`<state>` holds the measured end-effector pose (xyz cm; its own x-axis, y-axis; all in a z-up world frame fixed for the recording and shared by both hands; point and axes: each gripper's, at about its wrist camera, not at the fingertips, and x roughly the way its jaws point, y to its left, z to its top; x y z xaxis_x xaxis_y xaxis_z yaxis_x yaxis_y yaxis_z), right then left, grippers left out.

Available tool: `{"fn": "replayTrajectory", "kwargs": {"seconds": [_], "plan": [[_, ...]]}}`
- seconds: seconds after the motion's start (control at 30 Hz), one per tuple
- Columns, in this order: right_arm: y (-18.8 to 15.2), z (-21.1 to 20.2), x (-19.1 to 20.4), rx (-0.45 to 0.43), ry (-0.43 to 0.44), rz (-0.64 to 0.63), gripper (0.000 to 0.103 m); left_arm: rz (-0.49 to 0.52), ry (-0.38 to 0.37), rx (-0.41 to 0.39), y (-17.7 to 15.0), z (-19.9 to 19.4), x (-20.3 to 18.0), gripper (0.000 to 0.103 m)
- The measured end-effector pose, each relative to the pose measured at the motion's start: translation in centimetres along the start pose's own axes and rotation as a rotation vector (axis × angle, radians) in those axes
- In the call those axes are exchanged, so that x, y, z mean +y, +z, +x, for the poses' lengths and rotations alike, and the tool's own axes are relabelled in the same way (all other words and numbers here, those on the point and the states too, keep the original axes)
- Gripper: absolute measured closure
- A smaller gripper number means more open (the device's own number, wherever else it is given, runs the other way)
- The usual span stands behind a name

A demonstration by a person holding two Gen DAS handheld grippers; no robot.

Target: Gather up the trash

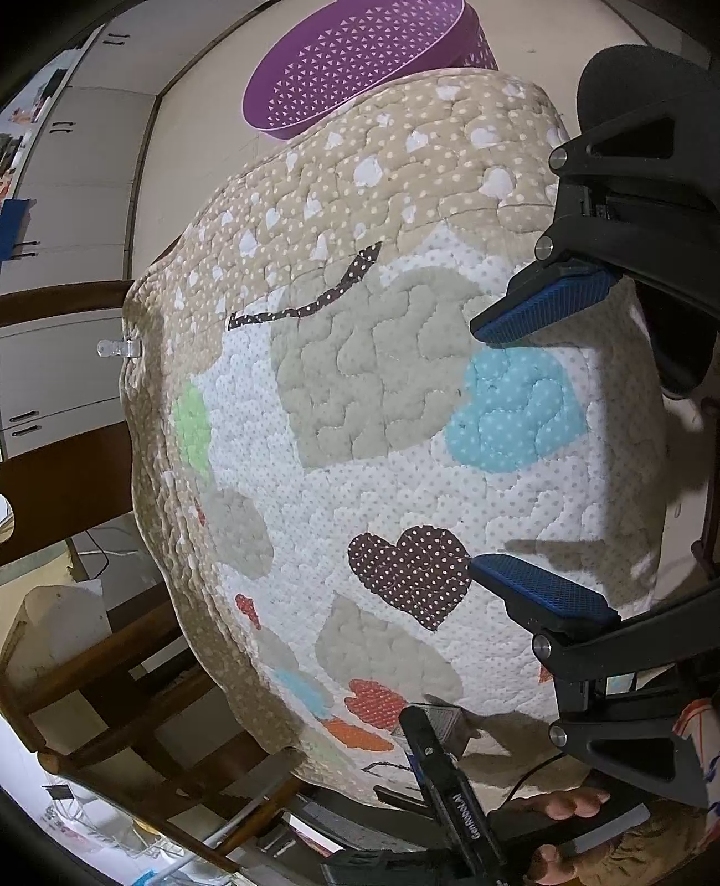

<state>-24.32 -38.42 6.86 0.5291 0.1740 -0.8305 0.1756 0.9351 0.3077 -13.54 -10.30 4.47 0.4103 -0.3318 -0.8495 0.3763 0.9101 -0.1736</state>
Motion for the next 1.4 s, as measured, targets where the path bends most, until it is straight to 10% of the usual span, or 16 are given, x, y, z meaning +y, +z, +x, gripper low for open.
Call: {"fn": "replayTrajectory", "kwargs": {"seconds": [0.83,1.4], "plan": [[-0.8,-0.9,-3.2,-0.039,-0.026,0.084,0.02,0.248,0.044,-0.033,3.8,1.5,-11.0,0.053],[-0.9,-1.2,-3.7,-0.057,-0.027,0.097,0.02,0.246,0.092,-0.021,4.6,2.4,-11.0,0.052]]}}
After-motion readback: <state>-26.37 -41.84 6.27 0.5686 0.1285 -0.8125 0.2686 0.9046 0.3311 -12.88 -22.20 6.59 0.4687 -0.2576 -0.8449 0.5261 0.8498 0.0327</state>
